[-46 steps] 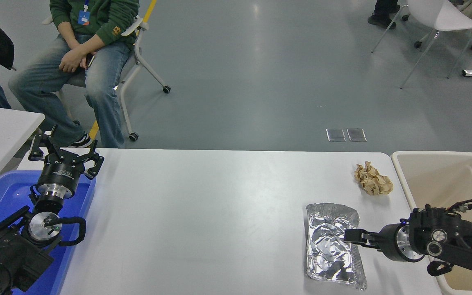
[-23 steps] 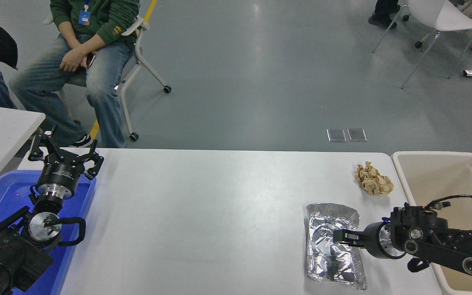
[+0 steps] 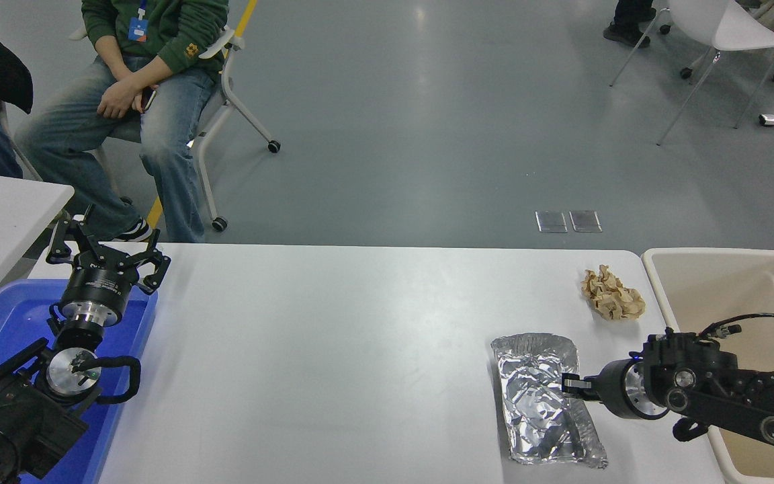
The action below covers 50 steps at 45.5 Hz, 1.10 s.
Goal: Clean the table surface
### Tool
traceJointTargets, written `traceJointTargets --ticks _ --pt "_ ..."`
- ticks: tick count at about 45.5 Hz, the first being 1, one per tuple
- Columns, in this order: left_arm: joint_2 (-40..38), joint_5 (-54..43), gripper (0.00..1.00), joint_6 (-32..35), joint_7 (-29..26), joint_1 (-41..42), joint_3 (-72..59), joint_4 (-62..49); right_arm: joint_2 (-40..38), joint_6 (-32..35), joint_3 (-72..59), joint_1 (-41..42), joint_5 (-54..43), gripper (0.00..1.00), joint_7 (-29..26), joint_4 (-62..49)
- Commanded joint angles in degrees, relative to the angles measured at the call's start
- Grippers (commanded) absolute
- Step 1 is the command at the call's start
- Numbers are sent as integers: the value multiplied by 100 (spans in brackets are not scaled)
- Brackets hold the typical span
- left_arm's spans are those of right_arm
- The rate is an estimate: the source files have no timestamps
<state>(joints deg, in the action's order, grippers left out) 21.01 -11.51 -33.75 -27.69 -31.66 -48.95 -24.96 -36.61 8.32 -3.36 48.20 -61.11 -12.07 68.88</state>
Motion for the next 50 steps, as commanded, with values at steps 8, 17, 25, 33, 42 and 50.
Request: traceJointTargets --ticks 8,17,25,33,42,50 --pt "0 0 100 0 0 1 0 0 -153 12 -6 14 -33 0 -24 46" --pt "0 0 100 0 0 1 0 0 -364 21 46 14 -7 0 -24 274" --pt "0 0 100 0 0 1 0 0 -759 56 64 110 37 0 -24 722" --pt "0 0 100 0 0 1 0 0 -1427 284 134 348 73 0 29 1215" --pt "0 0 100 0 0 1 0 0 -1981 609 538 436 310 0 29 1522" --pt "0 0 100 0 0 1 0 0 -2543 1005 1065 427 327 0 73 1777"
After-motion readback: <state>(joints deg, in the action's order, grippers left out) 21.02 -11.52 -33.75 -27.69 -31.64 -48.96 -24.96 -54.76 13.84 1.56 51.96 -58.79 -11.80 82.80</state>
